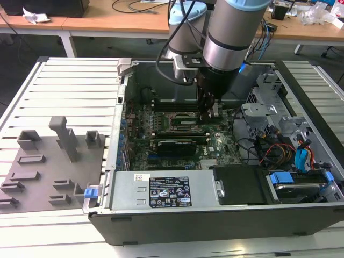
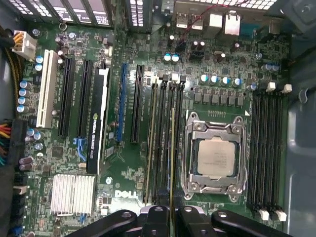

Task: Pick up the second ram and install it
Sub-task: 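Insert the second ram into the second slot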

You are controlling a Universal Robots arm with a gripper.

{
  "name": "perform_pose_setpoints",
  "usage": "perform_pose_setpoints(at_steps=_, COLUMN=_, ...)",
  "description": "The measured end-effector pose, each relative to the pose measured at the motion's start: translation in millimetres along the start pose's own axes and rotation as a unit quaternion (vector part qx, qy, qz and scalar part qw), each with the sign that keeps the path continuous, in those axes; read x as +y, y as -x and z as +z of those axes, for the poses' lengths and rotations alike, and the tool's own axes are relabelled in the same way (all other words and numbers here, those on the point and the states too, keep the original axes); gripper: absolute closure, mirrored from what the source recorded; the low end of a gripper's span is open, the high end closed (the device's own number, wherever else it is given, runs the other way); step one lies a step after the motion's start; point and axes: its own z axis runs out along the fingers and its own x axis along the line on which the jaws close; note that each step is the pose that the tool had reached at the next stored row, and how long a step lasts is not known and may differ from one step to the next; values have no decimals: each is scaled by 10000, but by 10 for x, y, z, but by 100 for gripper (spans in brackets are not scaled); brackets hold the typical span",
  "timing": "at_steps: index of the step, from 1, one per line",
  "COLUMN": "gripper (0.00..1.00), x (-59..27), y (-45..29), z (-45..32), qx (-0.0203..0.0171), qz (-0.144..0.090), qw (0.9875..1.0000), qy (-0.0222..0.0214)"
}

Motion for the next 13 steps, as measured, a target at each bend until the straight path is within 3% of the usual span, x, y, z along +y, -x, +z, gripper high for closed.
perform_pose_setpoints(at_steps=13, gripper=86, x=13, y=-6, z=157, qx=0, qz=1, qw=10000, qy=0)
